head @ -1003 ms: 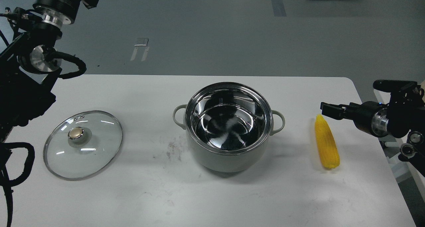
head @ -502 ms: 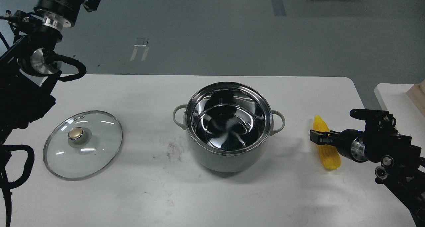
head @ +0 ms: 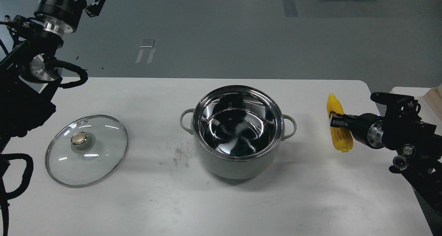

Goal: Open pot and put corn in

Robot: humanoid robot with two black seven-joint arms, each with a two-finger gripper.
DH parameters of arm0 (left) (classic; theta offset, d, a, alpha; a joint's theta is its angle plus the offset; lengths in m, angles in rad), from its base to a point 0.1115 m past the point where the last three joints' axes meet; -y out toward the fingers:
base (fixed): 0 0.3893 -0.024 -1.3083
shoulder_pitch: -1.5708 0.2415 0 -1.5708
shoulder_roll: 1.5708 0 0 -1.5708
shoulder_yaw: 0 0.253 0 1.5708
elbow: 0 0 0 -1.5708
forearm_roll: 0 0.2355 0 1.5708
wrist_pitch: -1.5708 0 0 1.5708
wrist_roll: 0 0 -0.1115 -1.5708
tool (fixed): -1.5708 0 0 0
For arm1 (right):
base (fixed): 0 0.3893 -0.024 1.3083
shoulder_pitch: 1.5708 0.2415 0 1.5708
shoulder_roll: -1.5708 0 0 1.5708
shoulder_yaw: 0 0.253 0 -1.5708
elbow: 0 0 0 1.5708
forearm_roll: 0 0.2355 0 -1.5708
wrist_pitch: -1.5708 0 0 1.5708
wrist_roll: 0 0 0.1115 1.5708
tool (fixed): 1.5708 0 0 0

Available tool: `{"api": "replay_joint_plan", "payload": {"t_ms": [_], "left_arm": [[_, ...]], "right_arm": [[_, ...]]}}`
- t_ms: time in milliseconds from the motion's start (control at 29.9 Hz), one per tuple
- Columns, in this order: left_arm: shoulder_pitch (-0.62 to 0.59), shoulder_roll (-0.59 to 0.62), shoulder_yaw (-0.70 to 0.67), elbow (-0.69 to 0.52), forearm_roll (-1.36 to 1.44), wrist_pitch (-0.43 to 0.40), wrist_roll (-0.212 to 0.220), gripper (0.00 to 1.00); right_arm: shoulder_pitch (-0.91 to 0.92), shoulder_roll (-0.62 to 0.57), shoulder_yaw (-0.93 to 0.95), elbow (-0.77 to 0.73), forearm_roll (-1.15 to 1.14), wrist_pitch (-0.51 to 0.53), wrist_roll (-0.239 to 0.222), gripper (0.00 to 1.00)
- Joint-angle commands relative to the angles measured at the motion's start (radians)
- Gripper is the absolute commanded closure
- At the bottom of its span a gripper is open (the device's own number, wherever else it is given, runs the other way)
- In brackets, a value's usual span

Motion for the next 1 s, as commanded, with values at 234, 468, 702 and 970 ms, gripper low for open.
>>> {"api": "replay_joint_plan", "payload": {"t_ms": [234,468,702,970], "left_arm": [[-0.009,-0.005,0.003,-0.002,0.003,0.0,0.005,0.02],[-0.008,0.003,0.003,-0.002,0.003,0.0,0.003,0.02],[-0.002,0.005,0.003,-0.002,0.003,0.0,-0.001,0.02],[-0.002,0.005,0.003,-0.002,0.005,0.0,0.0,0.02]], "right_arm": [[0.158,0.33,-0.01,0.111,0.027,0.0,-0.006,1.0],[0.166,0.38,-0.208,0.074,0.016,0.0,-0.013,1.0],[0.161,0.373,-0.3,0.037,0.012,0.0,-0.046,0.88],[0.152,0.372,-0.3,0.034,0.013,0.0,-0.055,0.23]]}}
